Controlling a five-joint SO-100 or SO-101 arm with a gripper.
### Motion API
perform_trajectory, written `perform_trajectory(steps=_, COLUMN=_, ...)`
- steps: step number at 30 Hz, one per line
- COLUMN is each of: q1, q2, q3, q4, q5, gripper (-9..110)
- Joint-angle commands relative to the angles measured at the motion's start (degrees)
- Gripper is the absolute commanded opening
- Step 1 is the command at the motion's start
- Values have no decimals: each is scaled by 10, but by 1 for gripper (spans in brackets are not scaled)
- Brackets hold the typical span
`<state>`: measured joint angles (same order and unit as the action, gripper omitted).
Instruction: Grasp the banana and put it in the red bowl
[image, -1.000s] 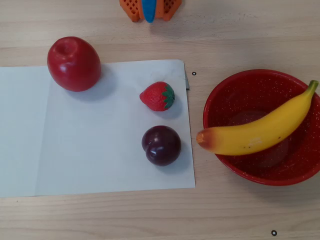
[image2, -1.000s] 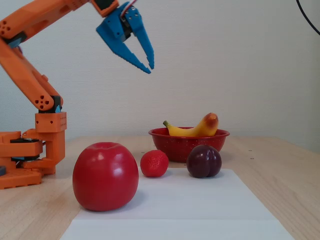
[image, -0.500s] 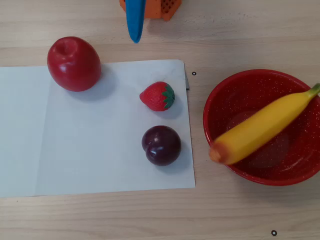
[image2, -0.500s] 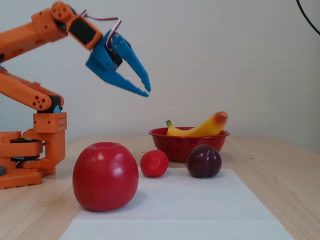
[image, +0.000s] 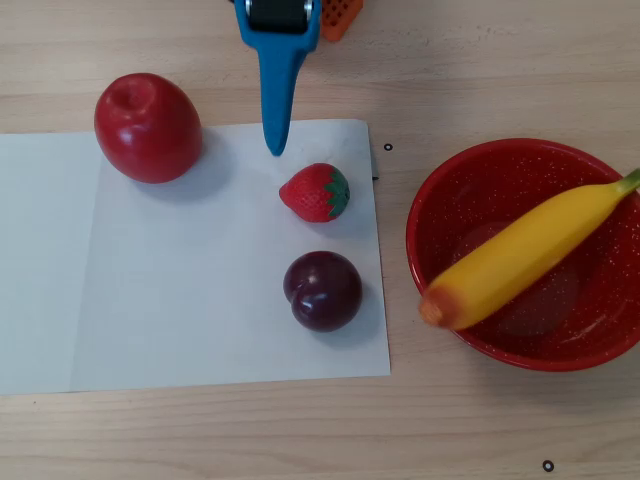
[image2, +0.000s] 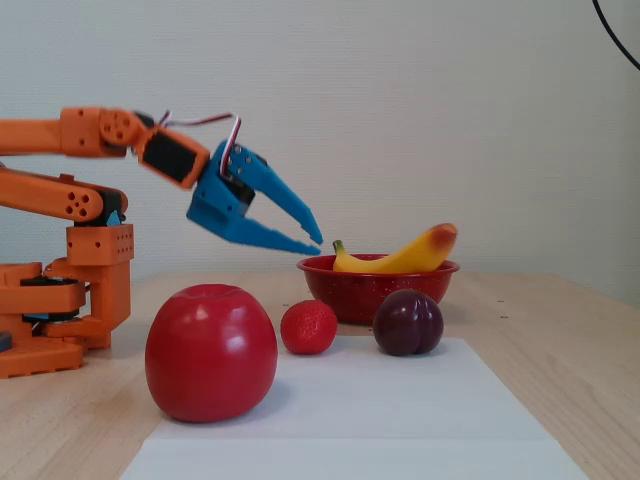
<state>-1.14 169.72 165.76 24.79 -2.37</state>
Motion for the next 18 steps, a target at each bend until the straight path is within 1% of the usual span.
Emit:
perform_trajectory(steps=1, q1=11, q2=28, q3=4, q4=-72, q5=14, gripper=0)
perform_trajectory(steps=3, q1=14, q2=40, q3=38, q4=-104, q5=11, gripper=0)
perform_trajectory(steps=8, q1=20, q2=96, q3=130, q4=-133, q5=18, gripper=0)
perform_trajectory(steps=18, q1=12, q2=159, q3=142, q4=75, q5=-26, gripper=0)
